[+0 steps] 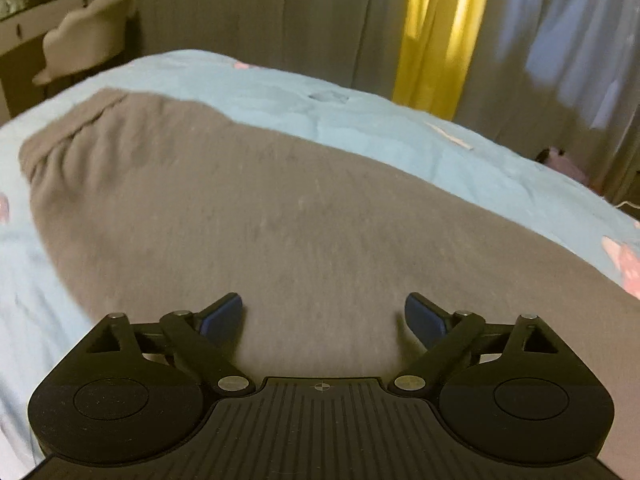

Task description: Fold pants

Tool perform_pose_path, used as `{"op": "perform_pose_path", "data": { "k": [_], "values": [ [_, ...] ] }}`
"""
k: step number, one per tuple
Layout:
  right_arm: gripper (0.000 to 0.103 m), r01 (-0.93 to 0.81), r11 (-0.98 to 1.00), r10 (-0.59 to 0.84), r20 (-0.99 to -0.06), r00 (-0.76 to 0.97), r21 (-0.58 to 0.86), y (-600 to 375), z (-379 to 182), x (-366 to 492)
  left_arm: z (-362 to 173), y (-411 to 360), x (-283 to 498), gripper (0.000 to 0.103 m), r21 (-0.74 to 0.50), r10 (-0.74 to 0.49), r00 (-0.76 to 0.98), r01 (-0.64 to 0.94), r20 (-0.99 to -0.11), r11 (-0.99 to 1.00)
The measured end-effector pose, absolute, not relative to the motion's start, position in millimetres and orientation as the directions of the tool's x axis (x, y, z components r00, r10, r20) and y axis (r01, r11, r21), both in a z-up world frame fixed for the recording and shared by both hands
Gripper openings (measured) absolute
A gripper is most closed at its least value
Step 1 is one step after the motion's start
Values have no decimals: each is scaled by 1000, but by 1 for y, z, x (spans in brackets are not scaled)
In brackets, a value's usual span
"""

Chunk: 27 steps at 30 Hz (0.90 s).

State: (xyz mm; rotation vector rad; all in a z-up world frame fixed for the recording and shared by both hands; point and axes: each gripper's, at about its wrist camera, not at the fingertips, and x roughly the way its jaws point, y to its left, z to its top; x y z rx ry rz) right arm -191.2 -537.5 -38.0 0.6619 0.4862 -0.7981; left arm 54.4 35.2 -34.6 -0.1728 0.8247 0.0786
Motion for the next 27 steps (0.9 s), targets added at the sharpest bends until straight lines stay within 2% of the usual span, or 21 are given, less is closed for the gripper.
{"op": "perform_pose_path", "data": {
  "k": [1,2,4,9,11,15,18,21,23,27],
  "values": [
    [66,755,511,-443,-627,641,411,-541,-43,-195,-38,31,52,94,-117,0,674,-128,-739,985],
    [59,725,503,-389,-626,676,470,-543,-50,-197,-41,26,50,94,-107,-1,666,-118,-746,987],
    [50,705,512,-365,-619,695,491,-540,-56,-195,-42,19,50,94,-75,15,662,-108,-749,991],
    [48,698,586,-421,-582,696,412,-526,-52,-185,-43,10,52,95,-35,28,648,-84,-761,996],
    [50,693,587,-420,-574,703,419,-527,-52,-186,-44,11,52,95,-36,31,643,-90,-765,995],
    [54,694,543,-347,-626,698,473,-542,-70,-183,-47,7,51,96,-15,48,645,-93,-762,996],
    [56,655,535,-336,-578,744,533,-541,-73,-189,-50,4,52,97,8,61,642,-84,-765,996],
    [49,629,538,-342,-537,771,561,-542,-72,-190,-50,6,53,97,-9,50,642,-88,-765,996],
    [38,641,547,-356,-543,761,539,-541,-72,-190,-48,9,52,97,-22,49,648,-101,-760,995],
    [35,637,639,-419,-498,759,432,-526,-57,-187,-45,13,50,97,-51,40,665,-116,-746,992]
  ]
}}
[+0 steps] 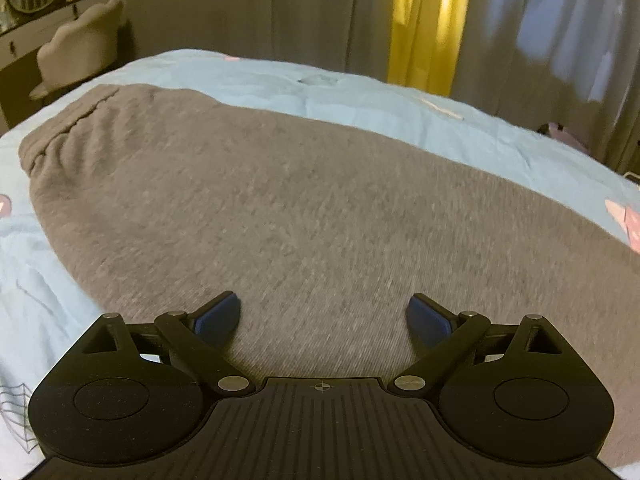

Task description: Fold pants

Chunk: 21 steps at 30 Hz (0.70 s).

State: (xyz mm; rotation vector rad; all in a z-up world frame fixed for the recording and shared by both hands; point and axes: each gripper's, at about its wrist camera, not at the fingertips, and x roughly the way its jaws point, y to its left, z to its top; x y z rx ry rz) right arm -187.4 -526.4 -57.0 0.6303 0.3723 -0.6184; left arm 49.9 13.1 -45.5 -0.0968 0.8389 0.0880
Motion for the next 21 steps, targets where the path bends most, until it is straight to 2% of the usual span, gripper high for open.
{"op": "perform_pose_path", "data": {
  "k": [3,6,7,10,12,13,14,16,17,18,21],
  "values": [
    [35,670,684,-494,-493,716,288,-516,-47,-180,-46,13,51,97,-50,44,662,-122,-748,991],
    [37,650,693,-473,-483,737,313,-518,-43,-180,-46,12,51,97,-40,49,660,-118,-750,992],
    [42,652,691,-471,-491,733,311,-519,-44,-179,-47,12,52,97,-38,50,660,-117,-750,992],
    [43,698,633,-460,-563,687,334,-534,-58,-174,-47,11,52,97,-36,51,658,-117,-751,992],
    [44,693,586,-413,-580,702,421,-543,-71,-180,-47,11,52,97,-35,51,659,-116,-751,993],
    [43,677,570,-399,-563,724,466,-545,-75,-183,-47,11,52,97,-35,51,659,-116,-751,993],
    [32,668,569,-399,-550,734,479,-545,-75,-185,-47,11,53,97,-34,52,658,-117,-751,993],
    [21,649,610,-404,-527,748,454,-538,-70,-183,-48,10,53,97,-29,56,657,-118,-752,993],
    [21,630,636,-404,-502,764,447,-535,-66,-183,-48,10,54,97,-25,59,657,-118,-752,993],
    [21,612,646,-395,-487,779,455,-534,-65,-183,-48,9,54,97,-22,61,657,-118,-752,993],
    [34,609,600,-363,-502,785,519,-544,-71,-180,-49,9,54,97,-22,62,657,-118,-751,993]
  ]
}}
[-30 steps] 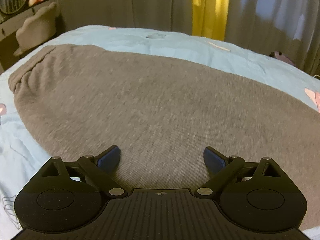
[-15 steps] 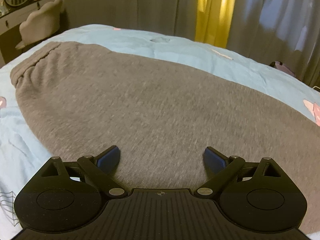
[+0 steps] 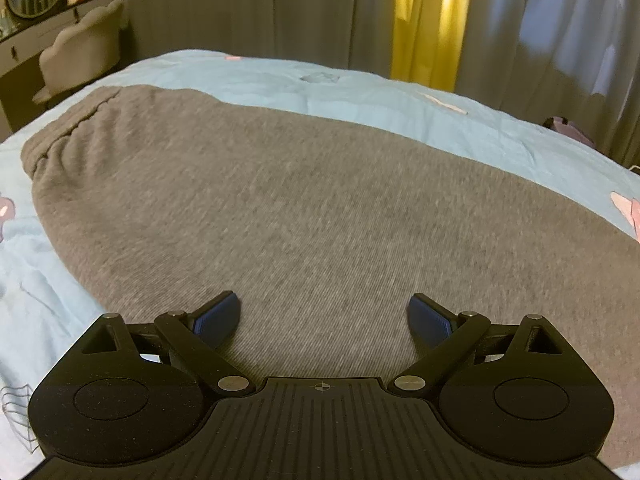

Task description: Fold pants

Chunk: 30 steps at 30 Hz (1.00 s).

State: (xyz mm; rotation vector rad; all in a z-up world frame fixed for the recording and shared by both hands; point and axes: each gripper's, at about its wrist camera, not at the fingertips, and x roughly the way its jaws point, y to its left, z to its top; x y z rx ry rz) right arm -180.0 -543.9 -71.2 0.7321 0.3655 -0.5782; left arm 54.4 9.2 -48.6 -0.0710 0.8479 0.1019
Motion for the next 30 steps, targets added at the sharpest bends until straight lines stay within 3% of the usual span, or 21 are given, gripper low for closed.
{"op": "perform_pose_path", "data": {
  "k": [3,5,9,14,18,24,28,30],
  "values": [
    [37,629,555,-350,-533,770,544,-550,-83,-176,-48,11,54,97,-33,56,661,-121,-748,992],
    [22,630,546,-355,-528,771,553,-549,-83,-177,-44,13,52,97,-49,47,668,-124,-743,991],
    [18,607,545,-336,-513,790,578,-550,-73,-181,-26,14,47,97,-35,55,697,-114,-715,993],
    [16,629,613,-370,-530,763,477,-537,-45,-163,0,25,32,97,-34,49,739,-97,-672,995],
    [15,538,741,-332,-477,814,402,-497,6,-129,9,45,15,97,-68,43,778,-110,-627,992],
    [15,134,947,4,-427,904,293,-357,52,-44,3,74,10,97,-226,-7,777,-174,-630,959],
    [15,-66,949,225,-511,830,309,-268,17,-2,-6,81,14,97,-251,-23,749,-194,-663,948],
    [18,-134,944,298,-606,738,301,-232,-10,11,-7,84,12,97,-261,-28,744,-199,-668,945]
  ]
}}
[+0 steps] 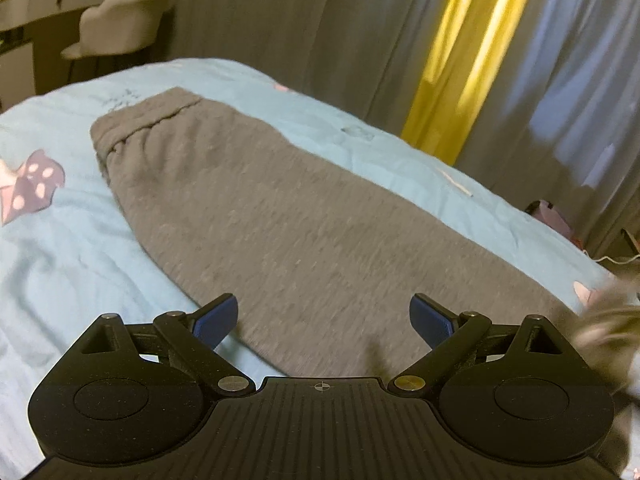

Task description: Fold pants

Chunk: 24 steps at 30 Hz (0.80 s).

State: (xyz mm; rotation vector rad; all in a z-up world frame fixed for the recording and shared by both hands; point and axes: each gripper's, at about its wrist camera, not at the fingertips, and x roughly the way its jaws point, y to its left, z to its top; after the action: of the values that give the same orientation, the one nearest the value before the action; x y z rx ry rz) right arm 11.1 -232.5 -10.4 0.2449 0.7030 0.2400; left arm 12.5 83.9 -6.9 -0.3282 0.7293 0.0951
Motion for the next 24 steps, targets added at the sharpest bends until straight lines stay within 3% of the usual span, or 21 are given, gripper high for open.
{"op": "perform_pose_path", "data": {
  "k": [2,4,7,8,14,17,19,21,23,24],
  "values": [
    [26,-183,934,351,-700,622,305,-211,-30,15,-8,85,11,97,-269,-37,744,-194,-667,943],
    [34,-213,932,360,-689,630,292,-212,-27,5,-8,85,10,97,-273,-48,744,-183,-666,944],
    [81,-120,928,331,-635,698,352,-248,-10,-6,-11,79,16,97,-279,-92,723,-144,-685,949],
    [87,-42,922,284,-599,749,385,-268,-3,-13,-12,75,18,97,-282,-116,713,-118,-692,952],
    [89,306,766,90,-565,820,566,-367,-24,-51,-8,19,33,97,-306,-345,634,175,-692,936],
    [90,413,621,97,-588,803,666,-398,-51,-62,-15,-16,55,95,-384,-464,516,262,-720,886],
    [93,402,589,99,-556,825,701,-404,-56,-62,-25,-38,74,88,-437,-511,441,265,-738,859],
    [95,387,622,97,-556,825,681,-401,-57,-56,-36,-54,93,68,-475,-528,375,232,-762,849],
    [97,379,655,102,-573,813,654,-395,-59,-51,-51,-68,112,56,-524,-564,292,206,-773,826],
    [97,370,667,108,-576,811,647,-391,-58,-48,-58,-76,117,58,-536,-571,256,197,-780,821]
  ]
}}
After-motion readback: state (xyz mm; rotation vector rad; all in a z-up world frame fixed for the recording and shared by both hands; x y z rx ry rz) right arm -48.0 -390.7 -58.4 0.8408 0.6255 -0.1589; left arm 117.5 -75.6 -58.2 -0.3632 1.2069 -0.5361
